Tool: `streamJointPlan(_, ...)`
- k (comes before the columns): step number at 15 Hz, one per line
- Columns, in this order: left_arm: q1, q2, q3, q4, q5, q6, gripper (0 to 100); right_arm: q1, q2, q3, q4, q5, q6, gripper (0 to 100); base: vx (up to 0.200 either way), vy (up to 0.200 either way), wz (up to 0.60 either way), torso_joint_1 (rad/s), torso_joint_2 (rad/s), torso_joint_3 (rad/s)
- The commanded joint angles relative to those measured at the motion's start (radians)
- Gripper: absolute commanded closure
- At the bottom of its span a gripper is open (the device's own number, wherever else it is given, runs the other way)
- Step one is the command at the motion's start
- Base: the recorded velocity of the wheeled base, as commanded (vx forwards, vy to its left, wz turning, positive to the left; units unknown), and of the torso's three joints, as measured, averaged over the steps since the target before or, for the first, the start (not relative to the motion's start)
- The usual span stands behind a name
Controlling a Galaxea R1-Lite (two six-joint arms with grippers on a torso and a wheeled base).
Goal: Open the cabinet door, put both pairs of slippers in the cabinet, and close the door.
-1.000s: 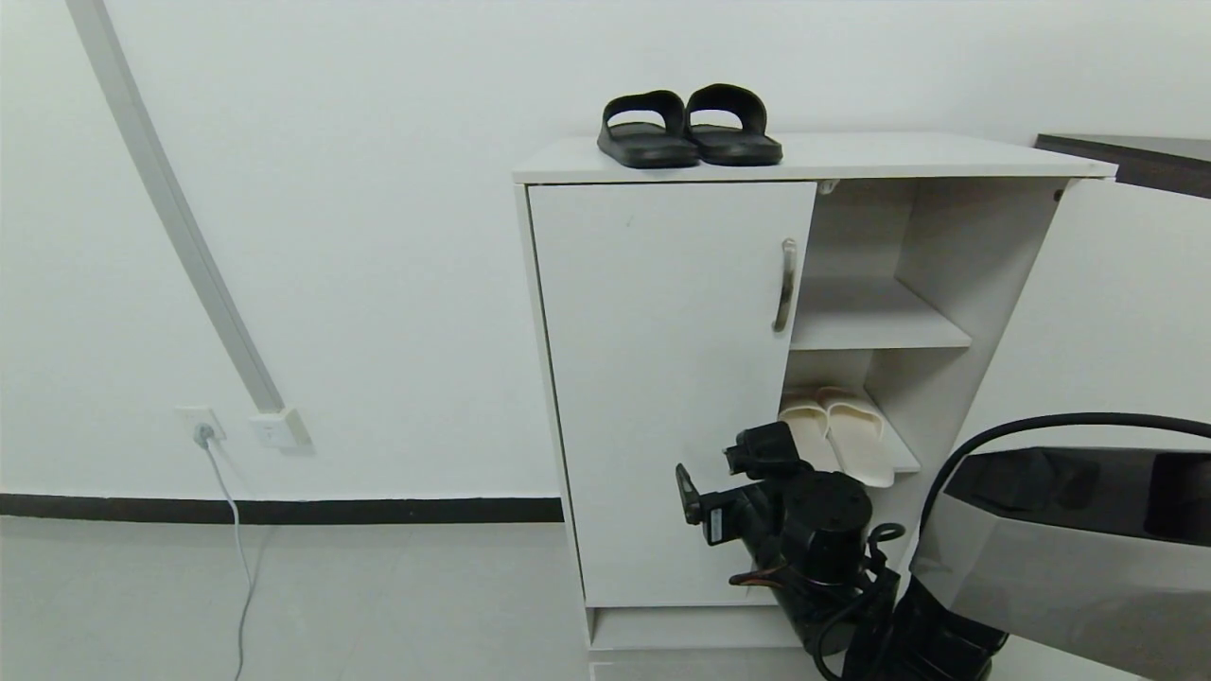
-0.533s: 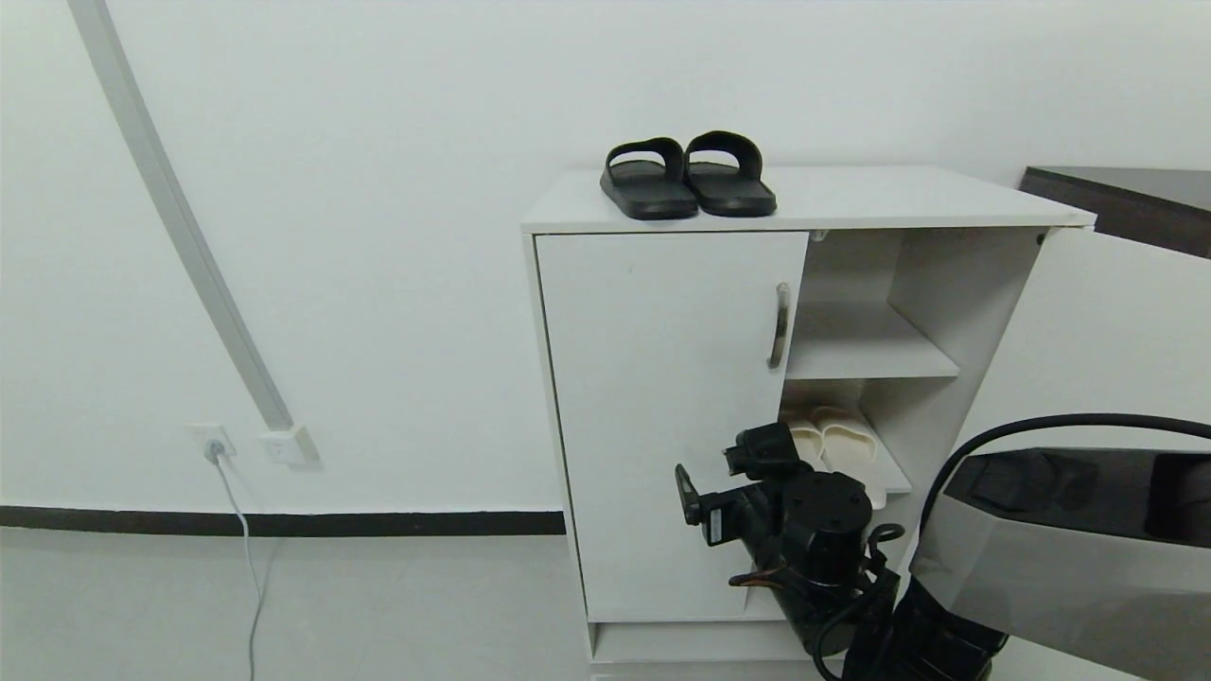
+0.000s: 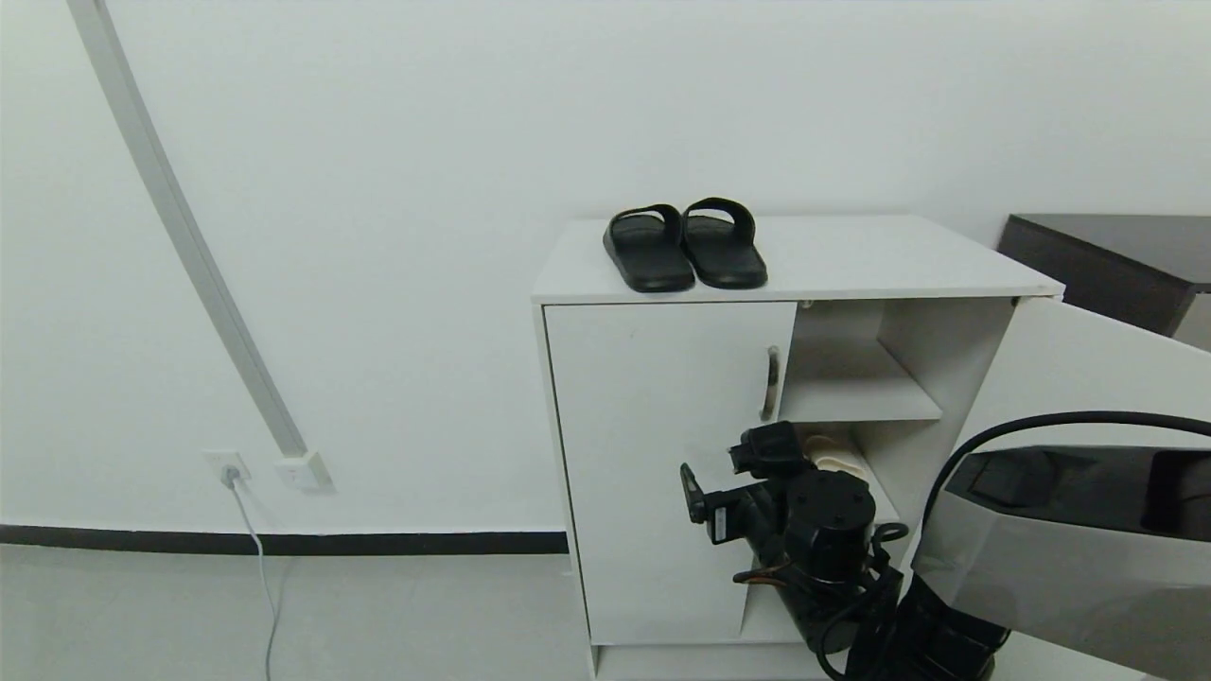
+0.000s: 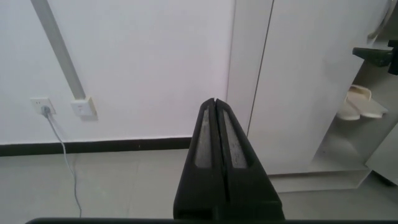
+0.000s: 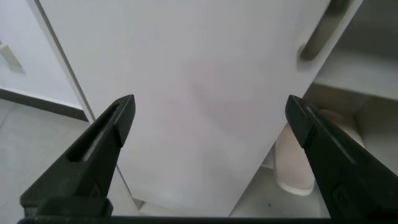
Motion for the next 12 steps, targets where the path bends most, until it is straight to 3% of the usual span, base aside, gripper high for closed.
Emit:
streamJointPlan(1, 0.001, 0.001, 0.000, 0.000, 0.000, 0.000, 100, -0.001, 0.001, 0.006, -0.002, -0.001, -0.001, 0, 0.000, 0.000, 0.00, 0.163, -0.49, -0.330)
streamJointPlan(12, -0.001, 0.001, 0.000, 0.000, 0.000, 0.000, 100, -0.009, 0.001, 0.009, -0.003, -0.001, -0.001, 0, 0.000, 0.000, 0.00, 0.199, -0.51, -0.318)
